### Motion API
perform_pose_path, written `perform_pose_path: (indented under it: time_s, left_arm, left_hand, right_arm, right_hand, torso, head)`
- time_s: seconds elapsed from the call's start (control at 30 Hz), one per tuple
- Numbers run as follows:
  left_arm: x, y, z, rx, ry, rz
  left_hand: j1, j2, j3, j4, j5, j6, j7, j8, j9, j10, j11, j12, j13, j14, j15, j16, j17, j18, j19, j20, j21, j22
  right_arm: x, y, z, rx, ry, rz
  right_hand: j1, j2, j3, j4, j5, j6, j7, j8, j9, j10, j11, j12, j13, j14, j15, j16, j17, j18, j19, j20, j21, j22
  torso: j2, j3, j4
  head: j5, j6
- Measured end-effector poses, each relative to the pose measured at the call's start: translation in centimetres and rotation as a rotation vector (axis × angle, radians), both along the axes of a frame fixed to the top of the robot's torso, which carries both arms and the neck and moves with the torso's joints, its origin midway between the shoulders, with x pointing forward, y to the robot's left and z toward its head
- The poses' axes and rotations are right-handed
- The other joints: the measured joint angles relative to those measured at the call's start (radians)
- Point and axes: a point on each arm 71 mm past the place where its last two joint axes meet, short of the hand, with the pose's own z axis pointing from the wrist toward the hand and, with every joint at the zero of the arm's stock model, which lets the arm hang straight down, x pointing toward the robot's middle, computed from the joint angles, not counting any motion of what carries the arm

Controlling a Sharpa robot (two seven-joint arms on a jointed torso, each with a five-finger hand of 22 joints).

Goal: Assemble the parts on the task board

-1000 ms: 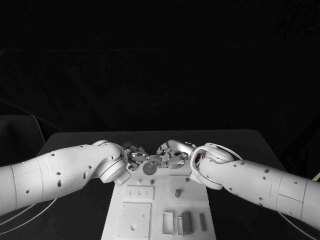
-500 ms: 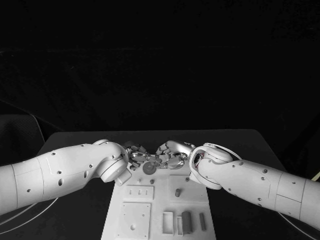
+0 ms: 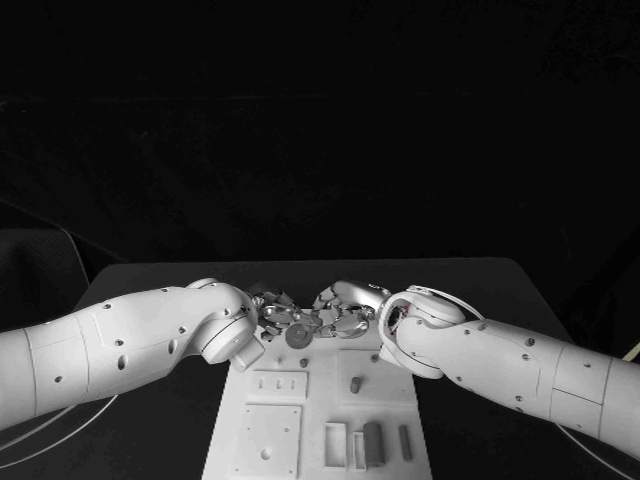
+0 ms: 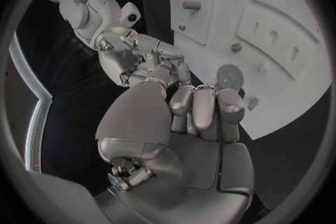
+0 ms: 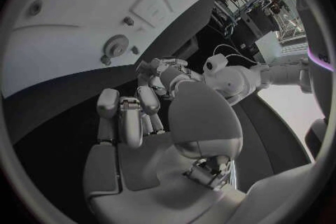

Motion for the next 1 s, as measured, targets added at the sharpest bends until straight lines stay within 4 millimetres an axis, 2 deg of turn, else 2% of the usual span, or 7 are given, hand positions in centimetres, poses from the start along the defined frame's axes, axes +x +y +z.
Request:
perform_pose_path:
  time_s: [0.83, 1.0]
  left_arm:
    - [0.03, -0.19, -0.18, -0.026, 0.024, 0.01]
    - [0.04, -0.15, -0.24, -0.039, 0.032, 0.022]
  left_hand:
    - [0.02, -0.006, 0.044, 0.043, 0.029, -0.014, 0.001, 0.001, -0.021, -0.004, 0.005, -0.008, -0.006, -0.008, 0.0, 0.0, 0.0, -0.002, -0.009, 0.002, 0.0, -0.003]
    - [0.022, -0.009, 0.053, 0.052, 0.031, -0.014, 0.004, 0.014, -0.021, -0.003, 0.004, -0.008, -0.005, -0.009, 0.002, 0.0, 0.001, -0.002, -0.01, 0.003, 0.0, -0.003]
  right_arm:
    - [-0.17, -0.16, 0.11, -0.003, 0.0, -0.005]
    - [-0.14, -0.15, 0.14, -0.002, 0.0, -0.006]
  right_hand:
    - [0.0, 0.0, 0.0, 0.0, 0.0, -0.002, 0.002, 0.003, -0.002, -0.002, -0.002, 0.0, 0.0, 0.0, 0.0, 0.0, 0.0, 0.0, 0.0, 0.0, 0.0, 0.0]
    - [0.0, 0.0, 0.0, 0.0, 0.0, 0.001, -0.001, 0.003, -0.002, -0.002, -0.002, 0.0, 0.0, 0.0, 0.0, 0.0, 0.0, 0.0, 0.0, 0.0, 0.0, 0.0]
  torso:
    - [0.001, -0.0006, 0.0003]
    - [0.001, -0.001, 0.0003]
  head:
    - [-0.002, -0.005]
    - [-0.002, -0.005]
